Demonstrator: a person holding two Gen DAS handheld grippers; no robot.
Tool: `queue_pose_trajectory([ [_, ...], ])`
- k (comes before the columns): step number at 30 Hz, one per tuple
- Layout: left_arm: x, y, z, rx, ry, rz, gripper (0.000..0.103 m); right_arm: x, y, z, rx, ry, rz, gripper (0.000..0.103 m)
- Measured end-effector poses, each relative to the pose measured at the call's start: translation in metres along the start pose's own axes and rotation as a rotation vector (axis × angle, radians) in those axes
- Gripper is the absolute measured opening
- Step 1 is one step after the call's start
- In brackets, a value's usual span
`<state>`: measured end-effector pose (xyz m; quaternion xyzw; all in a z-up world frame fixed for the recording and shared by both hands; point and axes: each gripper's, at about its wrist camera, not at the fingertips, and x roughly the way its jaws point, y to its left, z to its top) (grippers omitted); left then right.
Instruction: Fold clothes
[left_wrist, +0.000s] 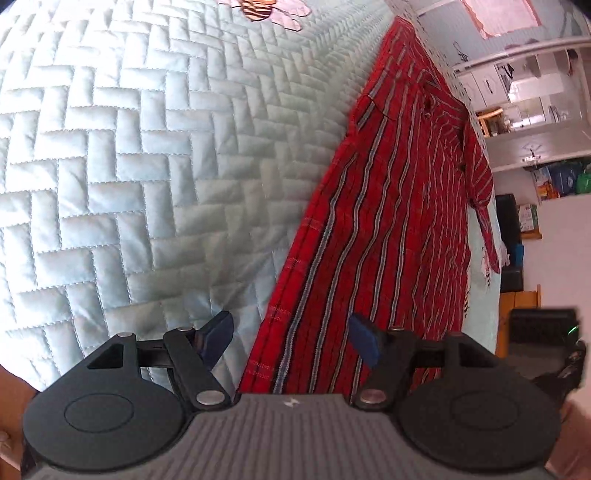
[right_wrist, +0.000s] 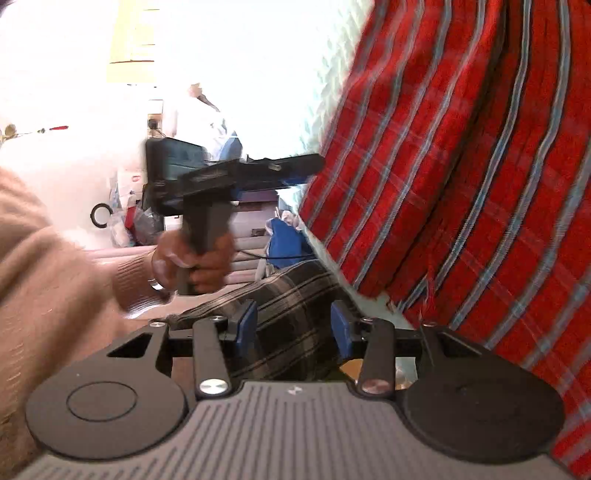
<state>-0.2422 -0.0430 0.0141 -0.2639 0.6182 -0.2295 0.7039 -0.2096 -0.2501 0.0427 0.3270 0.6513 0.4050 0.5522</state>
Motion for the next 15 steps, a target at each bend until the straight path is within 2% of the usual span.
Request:
queue_pose_trajectory([
  [3, 0.000, -0.004, -0.001, 0.011, 0.002, 0.014, 0.071, 0.016, -0.010, -0.007, 0.022, -0.044, -0.051, 0.047],
  [6, 0.001, -0.009, -0.001, 0.050, 0.009, 0.034, 0.072, 0.007, -0.015, -0.018, 0.082, -0.197, -0.046, 0.046],
  [10, 0.004, -0.010, 0.002, 0.045, 0.016, 0.036, 0.072, -0.012, -0.021, -0.018, 0.123, -0.356, -0.105, 0.046],
  [15, 0.004, -0.012, 0.003, 0.047, 0.027, 0.040, 0.072, 0.010, -0.028, -0.011, 0.161, -0.372, -0.132, 0.046],
])
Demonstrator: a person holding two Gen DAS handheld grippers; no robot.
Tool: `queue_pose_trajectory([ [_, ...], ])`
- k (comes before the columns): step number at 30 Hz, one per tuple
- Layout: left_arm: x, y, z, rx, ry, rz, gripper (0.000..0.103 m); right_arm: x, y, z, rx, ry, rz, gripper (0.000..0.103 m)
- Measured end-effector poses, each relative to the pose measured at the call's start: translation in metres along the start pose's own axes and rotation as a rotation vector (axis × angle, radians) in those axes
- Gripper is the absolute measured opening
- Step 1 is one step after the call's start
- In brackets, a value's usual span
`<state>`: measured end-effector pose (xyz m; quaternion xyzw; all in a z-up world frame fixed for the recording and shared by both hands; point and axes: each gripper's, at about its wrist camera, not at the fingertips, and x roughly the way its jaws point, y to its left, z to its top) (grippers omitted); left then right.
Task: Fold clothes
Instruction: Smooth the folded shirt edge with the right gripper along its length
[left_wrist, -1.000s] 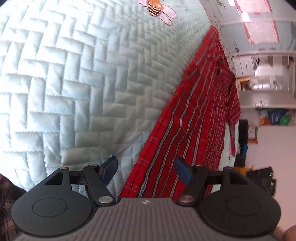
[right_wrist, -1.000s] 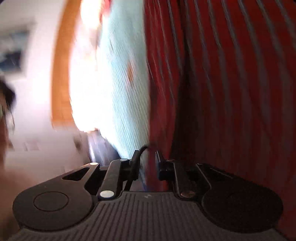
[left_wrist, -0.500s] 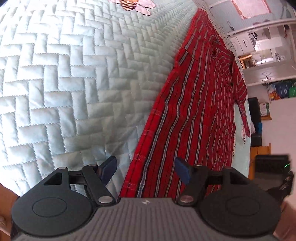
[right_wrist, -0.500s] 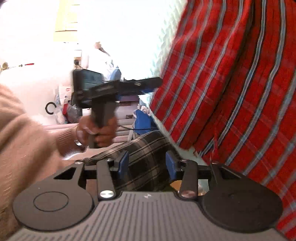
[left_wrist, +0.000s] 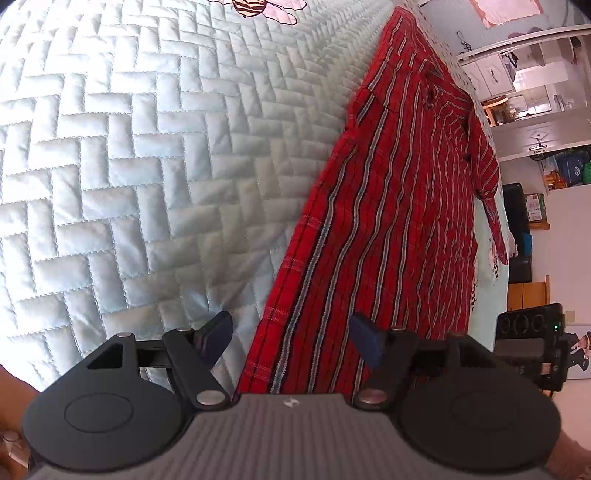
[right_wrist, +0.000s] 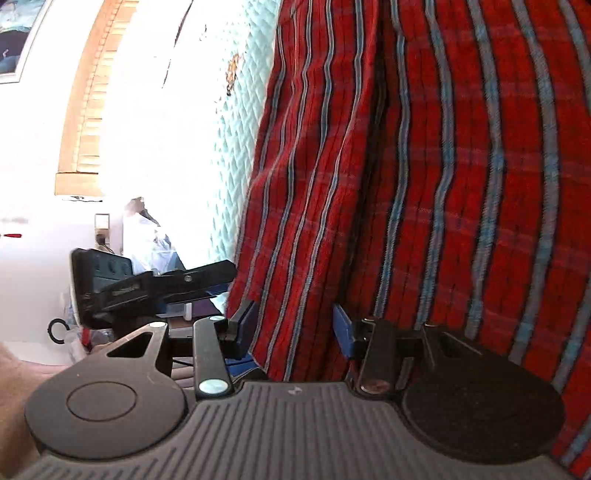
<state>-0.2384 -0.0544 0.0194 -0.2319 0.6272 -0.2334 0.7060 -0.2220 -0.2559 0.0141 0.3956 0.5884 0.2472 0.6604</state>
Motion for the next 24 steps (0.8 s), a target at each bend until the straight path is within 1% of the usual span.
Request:
queue_pose_trajectory([
  [1, 0.000, -0.001, 0.000, 0.004, 0.002, 0.002, 0.072, 0.003, -0.002, -0.001, 0.018, -0.009, -0.009, 0.045],
  [2, 0.000, -0.001, 0.000, 0.007, 0.004, 0.003, 0.072, 0.004, -0.005, -0.002, 0.040, -0.017, -0.019, 0.039],
  [3, 0.000, -0.001, 0.000, 0.009, 0.005, 0.005, 0.072, 0.003, -0.008, -0.003, 0.062, -0.027, -0.024, 0.036],
  [6, 0.000, -0.001, 0.001, 0.009, 0.006, 0.006, 0.072, -0.007, -0.006, -0.005, 0.054, -0.097, -0.042, 0.037],
  [9, 0.001, -0.001, 0.001, 0.010, 0.006, 0.008, 0.073, -0.017, -0.011, -0.004, 0.071, -0.161, -0.030, 0.038],
  [10, 0.001, -0.002, 0.001, 0.014, 0.007, 0.009, 0.073, -0.019, -0.013, -0.003, 0.074, -0.174, -0.025, 0.038],
  [13, 0.002, -0.002, 0.001, 0.027, 0.012, 0.010, 0.073, -0.011, -0.016, -0.002, 0.056, -0.162, 0.009, 0.037],
  [14, 0.002, -0.003, 0.001, 0.030, 0.014, 0.010, 0.073, -0.008, -0.017, -0.002, 0.049, -0.156, 0.019, 0.033],
  [15, 0.002, -0.003, 0.001, 0.034, 0.015, 0.011, 0.073, -0.006, -0.017, -0.002, 0.046, -0.148, 0.011, 0.016],
  [16, 0.002, -0.003, 0.001, 0.038, 0.016, 0.013, 0.073, -0.003, -0.018, -0.003, 0.044, -0.139, 0.004, 0.005],
  [17, 0.003, -0.005, 0.001, 0.048, 0.018, 0.019, 0.073, -0.002, -0.018, -0.003, 0.040, -0.136, -0.006, 0.000],
  [18, 0.003, -0.006, 0.001, 0.060, 0.019, 0.027, 0.073, -0.005, -0.015, -0.003, 0.030, -0.143, -0.015, 0.000],
  [21, 0.005, -0.014, -0.002, 0.118, 0.020, 0.057, 0.073, -0.017, -0.003, 0.000, -0.017, -0.175, 0.008, 0.000],
  [24, 0.008, -0.024, -0.007, 0.208, 0.014, 0.106, 0.074, -0.013, -0.005, 0.002, -0.072, -0.155, -0.070, 0.000],
])
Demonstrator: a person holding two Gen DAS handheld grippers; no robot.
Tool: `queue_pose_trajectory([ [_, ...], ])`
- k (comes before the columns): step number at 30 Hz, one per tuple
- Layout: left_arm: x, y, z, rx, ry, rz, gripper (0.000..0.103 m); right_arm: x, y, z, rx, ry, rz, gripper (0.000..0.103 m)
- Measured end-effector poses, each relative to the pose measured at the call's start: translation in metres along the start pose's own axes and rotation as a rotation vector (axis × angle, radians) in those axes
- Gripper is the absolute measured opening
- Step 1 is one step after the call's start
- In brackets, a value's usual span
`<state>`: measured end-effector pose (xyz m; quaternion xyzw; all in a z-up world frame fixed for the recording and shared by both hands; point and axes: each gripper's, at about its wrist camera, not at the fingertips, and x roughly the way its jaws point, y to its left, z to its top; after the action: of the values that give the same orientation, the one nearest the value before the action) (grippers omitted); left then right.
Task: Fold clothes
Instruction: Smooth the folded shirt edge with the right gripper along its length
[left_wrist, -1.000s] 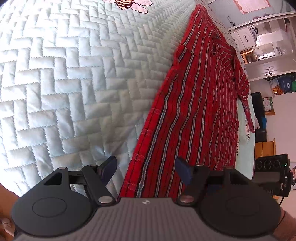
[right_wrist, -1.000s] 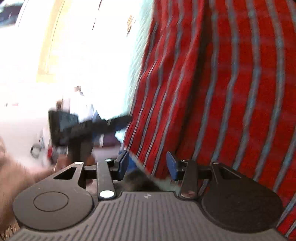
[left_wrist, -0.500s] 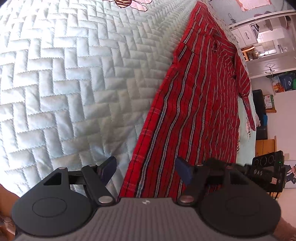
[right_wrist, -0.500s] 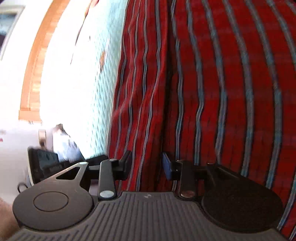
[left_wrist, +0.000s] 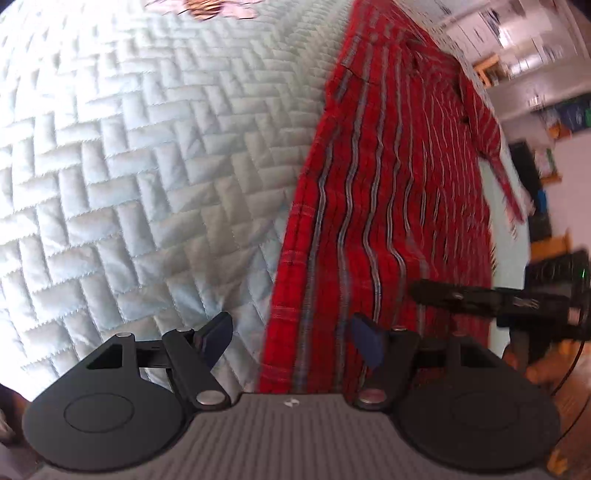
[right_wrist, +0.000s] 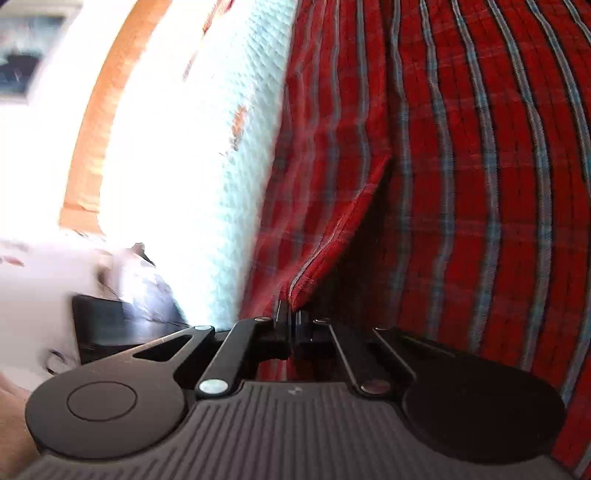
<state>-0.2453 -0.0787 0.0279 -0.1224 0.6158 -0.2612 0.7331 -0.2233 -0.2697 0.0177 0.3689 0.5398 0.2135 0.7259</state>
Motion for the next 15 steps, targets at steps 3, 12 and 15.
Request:
queue_pose_trajectory([
  [3, 0.002, -0.007, -0.003, 0.059, -0.003, 0.033, 0.074, 0.007, -0.013, 0.001, 0.026, 0.009, -0.008, 0.000],
  [12, -0.009, -0.020, -0.001, 0.110, -0.037, 0.131, 0.070, -0.007, -0.039, -0.003, 0.079, 0.010, 0.027, 0.014],
  [15, -0.027, -0.036, 0.006, 0.199, -0.090, 0.114, 0.069, -0.027, -0.037, 0.003, 0.048, 0.007, 0.009, 0.019],
])
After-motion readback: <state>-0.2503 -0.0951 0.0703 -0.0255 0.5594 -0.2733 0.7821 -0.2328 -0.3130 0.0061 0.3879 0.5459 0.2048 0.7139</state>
